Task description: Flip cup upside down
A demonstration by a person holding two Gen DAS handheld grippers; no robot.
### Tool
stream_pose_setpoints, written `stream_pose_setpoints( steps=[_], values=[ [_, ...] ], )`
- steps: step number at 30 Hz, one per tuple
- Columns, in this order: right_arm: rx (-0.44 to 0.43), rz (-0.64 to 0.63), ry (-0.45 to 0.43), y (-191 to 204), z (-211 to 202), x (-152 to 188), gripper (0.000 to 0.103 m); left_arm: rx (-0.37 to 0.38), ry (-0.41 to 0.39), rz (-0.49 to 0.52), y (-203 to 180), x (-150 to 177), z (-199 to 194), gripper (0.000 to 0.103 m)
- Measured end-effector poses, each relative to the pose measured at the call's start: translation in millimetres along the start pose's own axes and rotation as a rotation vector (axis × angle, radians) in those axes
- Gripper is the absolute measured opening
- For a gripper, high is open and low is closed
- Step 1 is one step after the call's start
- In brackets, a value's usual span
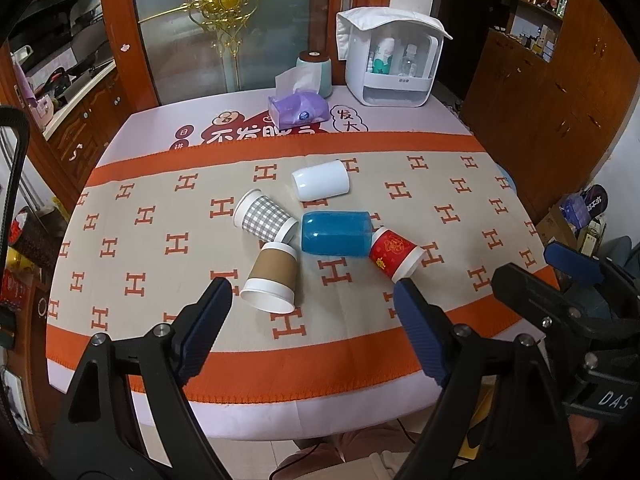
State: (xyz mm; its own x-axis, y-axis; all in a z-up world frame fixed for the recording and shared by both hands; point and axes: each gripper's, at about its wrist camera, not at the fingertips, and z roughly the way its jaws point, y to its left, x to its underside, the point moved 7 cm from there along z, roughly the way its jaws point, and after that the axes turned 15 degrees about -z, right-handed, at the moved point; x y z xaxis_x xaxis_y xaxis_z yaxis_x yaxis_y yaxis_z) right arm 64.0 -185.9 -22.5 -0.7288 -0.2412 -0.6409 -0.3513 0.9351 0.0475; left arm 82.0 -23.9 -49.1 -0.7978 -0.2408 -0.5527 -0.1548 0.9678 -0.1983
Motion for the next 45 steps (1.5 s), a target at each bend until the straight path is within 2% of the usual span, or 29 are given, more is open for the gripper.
stream_pose_setpoints(
  steps=[7,13,21,33,36,42,45],
  values=[
    [-0.007,-0.010,0.022,-8.9,21.6,-12.2,0.092,-0.027,0.018,-0.012,-0.6,-5.6,19.1,0.081],
    [-0.026,-0.006,0.089,-25.1,57.2,-18.1,0.092,-0.034,0.057,-0.035,1.8,-8.1,43.9,0.081],
    [-0.095,0.003,0.247,-51.6,142.7,-20.6,0.092,-0.102,0.139,-0.053,11.6,0.1,95.2,0.081],
    [-0.179,-0.065,0.493,-84.8,279.0,-5.0,0.086,-0.195,0.234,-0.175,37.2,15.3,156.2,0.081],
    [-0.208,-0.079,0.550,-85.1,302.8,5.2,0.083,-0.215,0.250,-0.201,41.9,20.5,163.1,0.081],
    [-0.247,-0.121,0.605,-77.3,334.3,16.7,0.082,-0.257,0.268,-0.240,51.2,29.3,170.4,0.081],
    [-0.260,-0.135,0.636,-70.7,344.2,23.7,0.075,-0.268,0.273,-0.257,54.6,32.0,170.4,0.081]
  ],
)
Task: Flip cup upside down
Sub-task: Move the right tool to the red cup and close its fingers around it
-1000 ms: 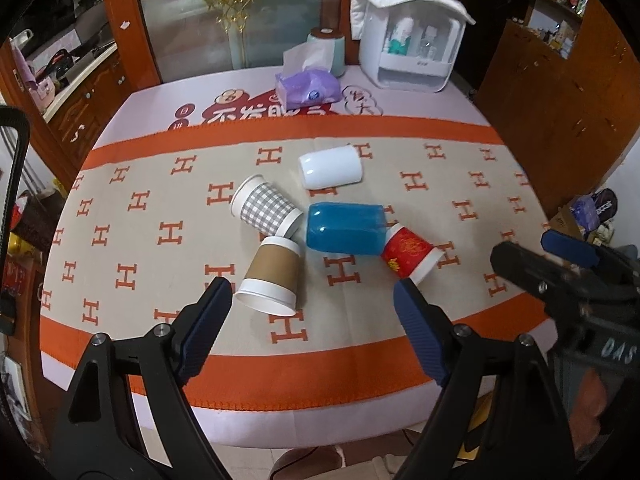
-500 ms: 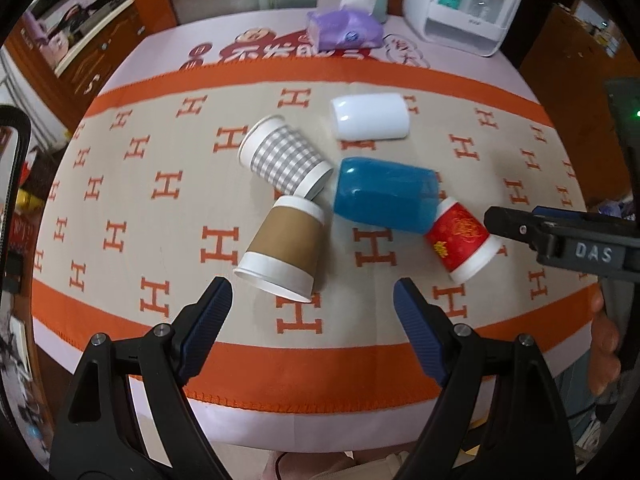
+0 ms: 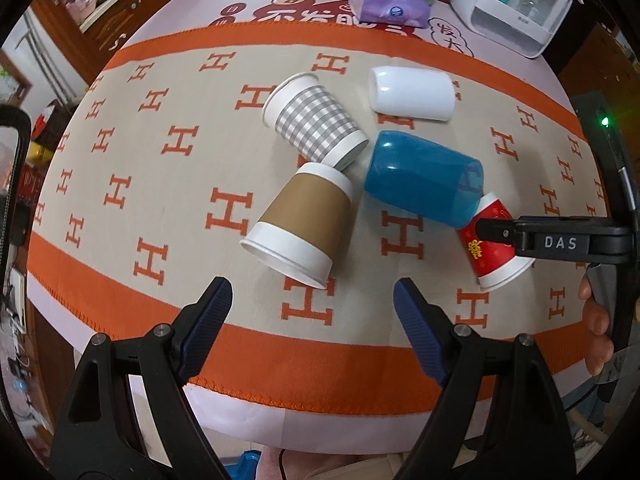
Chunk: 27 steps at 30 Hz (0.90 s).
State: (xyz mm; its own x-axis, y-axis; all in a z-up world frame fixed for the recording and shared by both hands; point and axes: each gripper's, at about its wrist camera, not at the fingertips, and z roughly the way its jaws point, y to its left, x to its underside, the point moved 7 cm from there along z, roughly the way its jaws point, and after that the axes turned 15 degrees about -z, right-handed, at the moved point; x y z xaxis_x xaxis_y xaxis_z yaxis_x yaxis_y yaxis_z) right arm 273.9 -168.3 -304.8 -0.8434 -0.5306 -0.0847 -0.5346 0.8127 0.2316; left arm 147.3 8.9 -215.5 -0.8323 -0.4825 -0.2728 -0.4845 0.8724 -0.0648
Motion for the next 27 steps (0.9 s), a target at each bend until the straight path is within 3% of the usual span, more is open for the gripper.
stream_pose_setpoints(
  steps=[4,14,22,27],
  values=[
    [-0.008,-0.012,0.028,3.8,14.9,-1.6,0.066,-0.007,0.000,-0.007,1.6,1.5,0.5,0.081],
    [-0.046,0.066,-0.007,12.3,4.1,17.0,0.064,-0.004,-0.004,0.013,1.3,5.6,-4.4,0.081],
    [-0.184,0.250,-0.034,39.6,-14.4,64.9,0.064,0.007,-0.009,0.065,4.0,14.8,-13.6,0.081],
    [-0.209,0.353,-0.061,58.6,-13.8,97.5,0.064,0.011,-0.002,0.097,10.5,23.7,-15.3,0.081]
  ],
)
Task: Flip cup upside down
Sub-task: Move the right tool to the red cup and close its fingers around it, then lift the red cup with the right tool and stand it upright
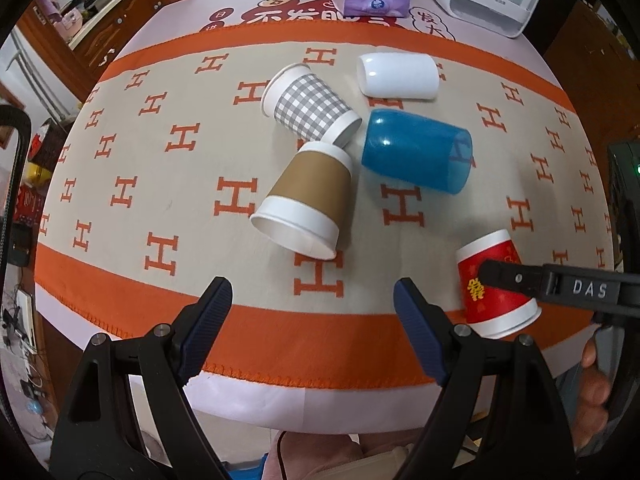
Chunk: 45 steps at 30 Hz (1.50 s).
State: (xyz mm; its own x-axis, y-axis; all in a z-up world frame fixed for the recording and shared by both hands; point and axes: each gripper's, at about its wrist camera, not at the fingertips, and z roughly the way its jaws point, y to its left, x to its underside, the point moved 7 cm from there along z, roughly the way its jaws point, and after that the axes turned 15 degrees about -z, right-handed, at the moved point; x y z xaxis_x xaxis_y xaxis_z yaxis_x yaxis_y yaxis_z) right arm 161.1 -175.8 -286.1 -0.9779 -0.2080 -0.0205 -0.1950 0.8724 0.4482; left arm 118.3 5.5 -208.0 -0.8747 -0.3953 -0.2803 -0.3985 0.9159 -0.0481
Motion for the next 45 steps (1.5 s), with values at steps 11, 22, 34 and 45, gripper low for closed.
stream_pose_setpoints(
  steps=[11,22,34,45],
  values=[
    [0.004,0.179,-0.070,-1.8,19.2,42.3,0.064,0.002,0.038,0.074,2.4,22.9,6.7,0.081],
    [-0.006,0.224,-0.106,1.4,38.2,58.7,0.064,-0.005,0.070,0.132,0.6,39.1,17.3,0.081],
    [0.090,0.123,-0.158,5.3,24.6,45.7,0.081,0.003,0.089,0.151,5.9,43.7,20.9,0.081],
    [0.126,0.090,-0.223,3.2,-11.8,72.3,0.081,0.057,0.099,0.174,3.7,51.7,4.5,0.081]
  ],
)
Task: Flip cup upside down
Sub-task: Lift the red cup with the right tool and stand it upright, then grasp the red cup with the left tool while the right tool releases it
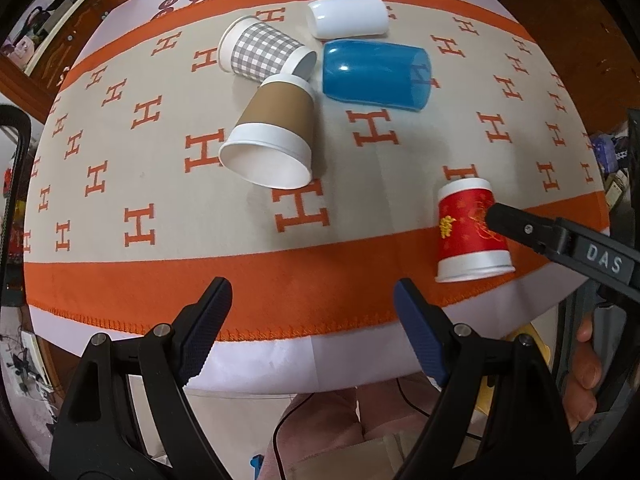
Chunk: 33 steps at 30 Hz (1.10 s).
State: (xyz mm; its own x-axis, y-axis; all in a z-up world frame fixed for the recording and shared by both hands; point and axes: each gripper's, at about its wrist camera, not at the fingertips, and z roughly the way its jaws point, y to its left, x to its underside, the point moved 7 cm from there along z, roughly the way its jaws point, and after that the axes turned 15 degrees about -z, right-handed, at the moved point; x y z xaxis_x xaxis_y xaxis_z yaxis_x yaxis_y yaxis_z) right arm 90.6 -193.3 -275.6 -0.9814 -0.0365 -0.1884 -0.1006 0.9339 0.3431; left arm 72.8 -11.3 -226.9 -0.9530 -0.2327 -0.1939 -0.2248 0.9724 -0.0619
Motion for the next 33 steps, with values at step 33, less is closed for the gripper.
stream_pose_setpoints(
  steps=[33],
  values=[
    [0.068,0.132,-0.169,-90.3,-65.6,82.9,0.061,0.178,0.379,0.010,-134.1,-19.2,84.9,0.072]
  ],
)
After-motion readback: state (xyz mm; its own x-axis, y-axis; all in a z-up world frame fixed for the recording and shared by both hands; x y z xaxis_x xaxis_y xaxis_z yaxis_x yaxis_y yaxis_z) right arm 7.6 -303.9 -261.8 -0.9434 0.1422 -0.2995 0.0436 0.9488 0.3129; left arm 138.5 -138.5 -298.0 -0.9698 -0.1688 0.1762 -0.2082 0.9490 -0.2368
